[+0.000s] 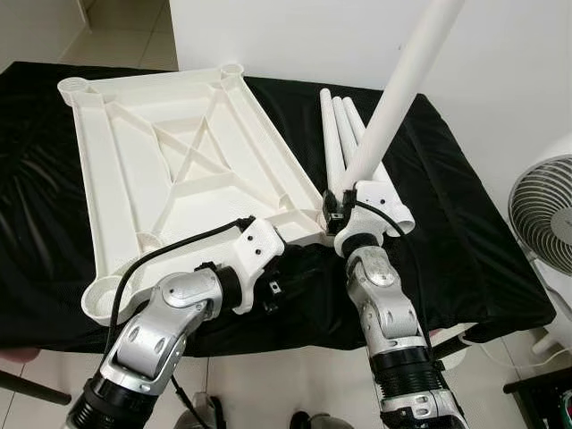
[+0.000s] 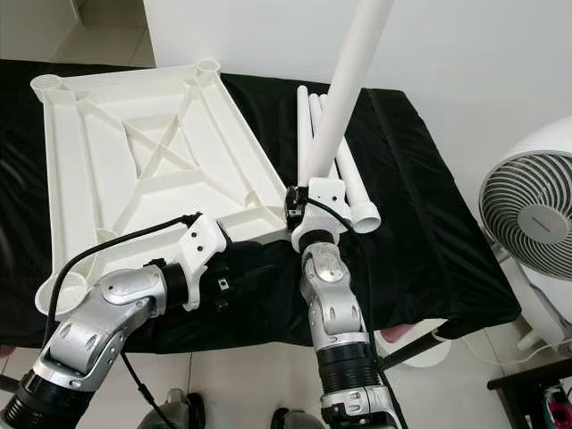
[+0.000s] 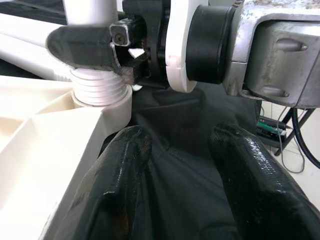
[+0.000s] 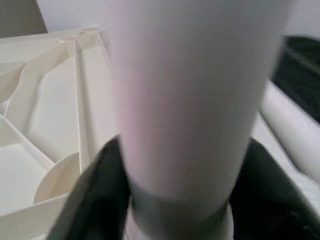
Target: Building children table
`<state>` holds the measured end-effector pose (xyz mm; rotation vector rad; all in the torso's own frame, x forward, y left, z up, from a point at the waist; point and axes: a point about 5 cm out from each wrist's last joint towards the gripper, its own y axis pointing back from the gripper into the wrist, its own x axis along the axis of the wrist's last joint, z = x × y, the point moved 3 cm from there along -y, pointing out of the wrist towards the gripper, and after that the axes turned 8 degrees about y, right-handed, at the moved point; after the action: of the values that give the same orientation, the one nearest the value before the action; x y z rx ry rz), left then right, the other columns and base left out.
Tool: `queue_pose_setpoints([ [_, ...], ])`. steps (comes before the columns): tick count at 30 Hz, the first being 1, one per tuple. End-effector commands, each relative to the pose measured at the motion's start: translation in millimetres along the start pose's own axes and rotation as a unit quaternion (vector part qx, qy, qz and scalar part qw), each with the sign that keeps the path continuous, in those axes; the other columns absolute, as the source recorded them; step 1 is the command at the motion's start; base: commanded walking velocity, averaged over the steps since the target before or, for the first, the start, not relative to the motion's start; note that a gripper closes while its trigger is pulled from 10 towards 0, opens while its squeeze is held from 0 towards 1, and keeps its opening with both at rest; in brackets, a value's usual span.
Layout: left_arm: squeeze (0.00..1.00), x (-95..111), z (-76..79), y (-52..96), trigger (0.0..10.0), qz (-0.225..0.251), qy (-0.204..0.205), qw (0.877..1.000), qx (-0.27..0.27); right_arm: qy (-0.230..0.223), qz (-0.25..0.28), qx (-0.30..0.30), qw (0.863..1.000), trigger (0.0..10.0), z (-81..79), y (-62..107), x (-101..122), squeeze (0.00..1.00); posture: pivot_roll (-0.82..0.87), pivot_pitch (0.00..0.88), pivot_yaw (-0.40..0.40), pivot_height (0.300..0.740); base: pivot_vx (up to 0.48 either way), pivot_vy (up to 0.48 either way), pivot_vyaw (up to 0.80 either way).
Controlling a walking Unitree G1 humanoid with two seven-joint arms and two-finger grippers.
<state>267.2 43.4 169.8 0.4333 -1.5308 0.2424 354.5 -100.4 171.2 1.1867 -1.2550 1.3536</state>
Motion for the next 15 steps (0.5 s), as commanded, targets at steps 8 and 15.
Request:
queue_pose_setpoints([
  [8, 0.00, 0, 2.6, -1.6, 10.0, 0.002, 0.000, 1.000, 0.007, 0.024, 0.002, 0.121, 0.992, 10.0, 7.3, 1.9, -4, 0.00, 0.05, 0.119, -0.073, 0.740, 0.000, 0.000, 0.00],
  [15, 0.00, 0, 1.7, -1.0, 10.0, 0.003, 0.000, 1.000, 0.011, 0.051, 0.020, 0.236, 0.970, 10.0, 8.2, 4.5, 3, 0.00, 0.05, 0.108, -0.075, 0.740, 0.000, 0.000, 0.00],
])
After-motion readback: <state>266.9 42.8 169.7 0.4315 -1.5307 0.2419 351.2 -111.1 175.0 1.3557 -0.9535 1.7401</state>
